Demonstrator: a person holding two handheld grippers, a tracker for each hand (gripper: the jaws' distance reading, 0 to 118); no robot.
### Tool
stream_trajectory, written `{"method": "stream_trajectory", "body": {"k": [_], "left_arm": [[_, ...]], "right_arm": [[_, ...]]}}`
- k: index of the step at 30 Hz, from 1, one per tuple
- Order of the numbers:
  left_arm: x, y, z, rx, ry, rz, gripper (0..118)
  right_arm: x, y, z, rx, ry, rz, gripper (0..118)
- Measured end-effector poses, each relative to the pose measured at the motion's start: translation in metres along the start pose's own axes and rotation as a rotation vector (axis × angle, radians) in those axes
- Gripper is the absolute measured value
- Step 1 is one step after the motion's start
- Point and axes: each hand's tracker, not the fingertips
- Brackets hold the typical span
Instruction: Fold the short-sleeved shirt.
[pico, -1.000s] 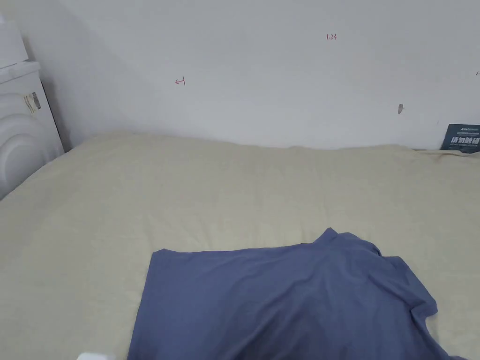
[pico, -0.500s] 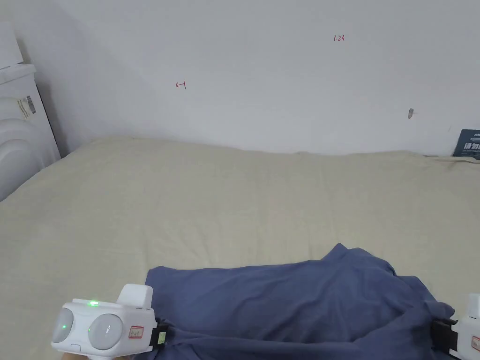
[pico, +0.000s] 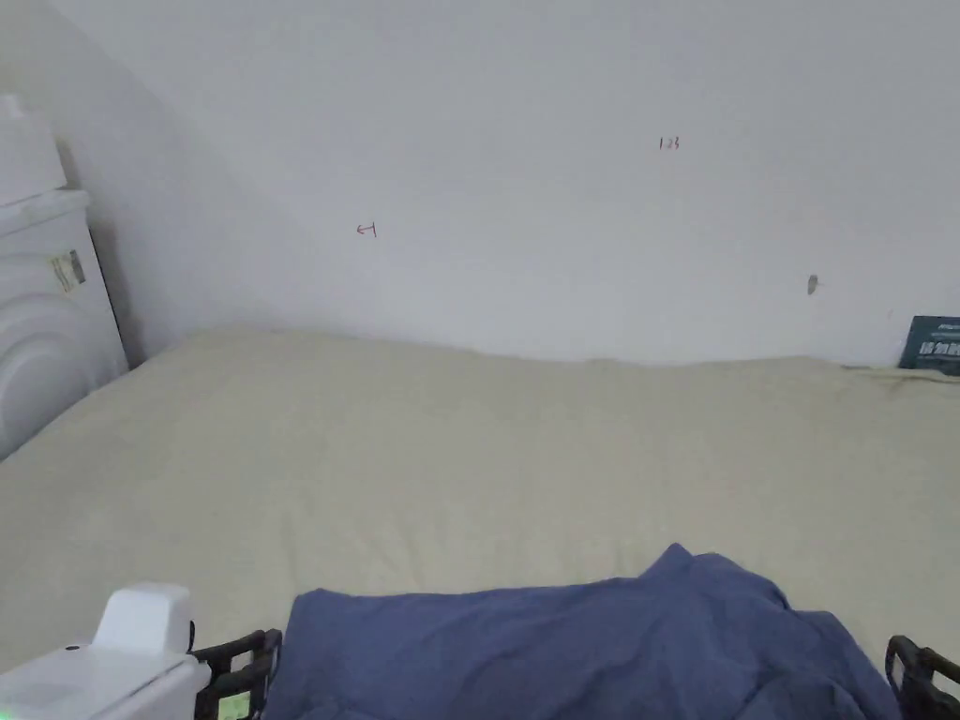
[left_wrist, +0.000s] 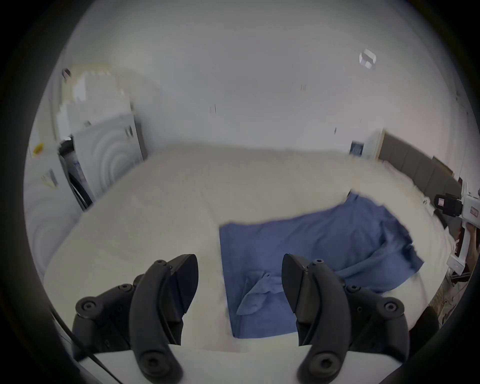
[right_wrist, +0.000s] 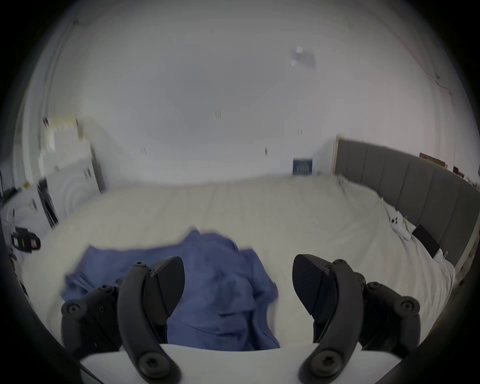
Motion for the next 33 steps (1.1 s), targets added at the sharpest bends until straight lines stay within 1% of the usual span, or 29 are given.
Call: {"method": "stream_trajectory", "body": {"k": [2,3,4,6,7,9,10,11,12,13,15,16,17,18,19,20,21,22,23,25,26,28,33], "left_arm": [[0.009,0.003,0.045,0.115,-0.041,0.021,74],[0.015,0.004,0.063,0.136,-0.065,0.015,74],[0.022,0.003,0.078,0.161,-0.076,0.004,74],[0.035,-0.002,0.106,0.218,-0.075,0.001,74],[0.039,-0.004,0.116,0.217,-0.085,0.002,73],[0.048,-0.012,0.131,0.236,-0.131,0.040,72],[0.052,-0.016,0.137,0.240,-0.136,0.059,67],[0.056,-0.023,0.144,0.254,-0.119,0.069,64],[0.062,-0.030,0.149,0.298,-0.070,0.085,62],[0.065,-0.035,0.152,0.293,-0.057,0.067,62],[0.069,-0.047,0.157,0.269,-0.055,0.047,49],[0.070,-0.054,0.158,0.257,-0.055,0.048,42],[0.071,-0.061,0.160,0.247,-0.058,0.058,36],[0.070,-0.066,0.161,0.203,-0.080,0.078,30],[0.070,-0.073,0.162,0.190,-0.094,0.091,21],[0.070,-0.081,0.164,0.172,-0.112,0.118,12],[0.070,-0.090,0.166,0.159,-0.172,0.120,2],[0.070,-0.097,0.169,0.146,-0.238,0.134,1],[0.074,-0.105,0.171,0.132,-0.208,0.125,1],[0.084,-0.113,0.173,0.091,-0.156,0.059,1],[0.087,-0.116,0.173,0.070,-0.152,0.045,1],[0.091,-0.117,0.172,0.059,-0.151,0.056,1],[0.090,-0.116,0.158,0.034,-0.141,0.076,1]], "right_arm": [[-0.006,0.011,0.037,0.056,0.058,-0.068,89],[-0.010,0.014,0.052,0.044,0.069,-0.094,89],[-0.014,0.017,0.064,0.023,0.086,-0.093,89],[-0.026,0.016,0.086,0.018,0.096,-0.086,89],[-0.032,0.015,0.095,0.013,0.108,-0.077,89],[-0.045,0.008,0.110,-0.010,0.101,-0.029,89],[-0.050,0.005,0.117,-0.021,0.102,-0.004,89],[-0.057,0.000,0.123,-0.013,0.100,0.000,89],[-0.062,-0.007,0.130,-0.009,0.113,0.018,89],[-0.065,-0.012,0.136,-0.015,0.121,0.025,89],[-0.072,-0.024,0.144,-0.040,0.130,0.012,88],[-0.075,-0.029,0.147,-0.055,0.139,0.011,82],[-0.074,-0.036,0.152,-0.058,0.138,-0.005,71],[-0.075,-0.042,0.155,-0.071,0.145,-0.018,50],[-0.077,-0.049,0.155,-0.082,0.142,-0.018,20],[-0.079,-0.057,0.158,-0.103,0.108,-0.020,10],[-0.079,-0.065,0.161,-0.113,0.086,-0.013,9],[-0.078,-0.069,0.162,-0.126,0.096,-0.012,5],[-0.078,-0.074,0.164,-0.140,0.101,-0.017,1],[-0.080,-0.077,0.169,-0.146,0.095,-0.039,1],[-0.080,-0.078,0.169,-0.167,0.098,-0.035,1],[-0.081,-0.080,0.171,-0.150,0.097,-0.042,1],[-0.079,-0.077,0.169,-0.175,0.127,-0.063,1]]}}
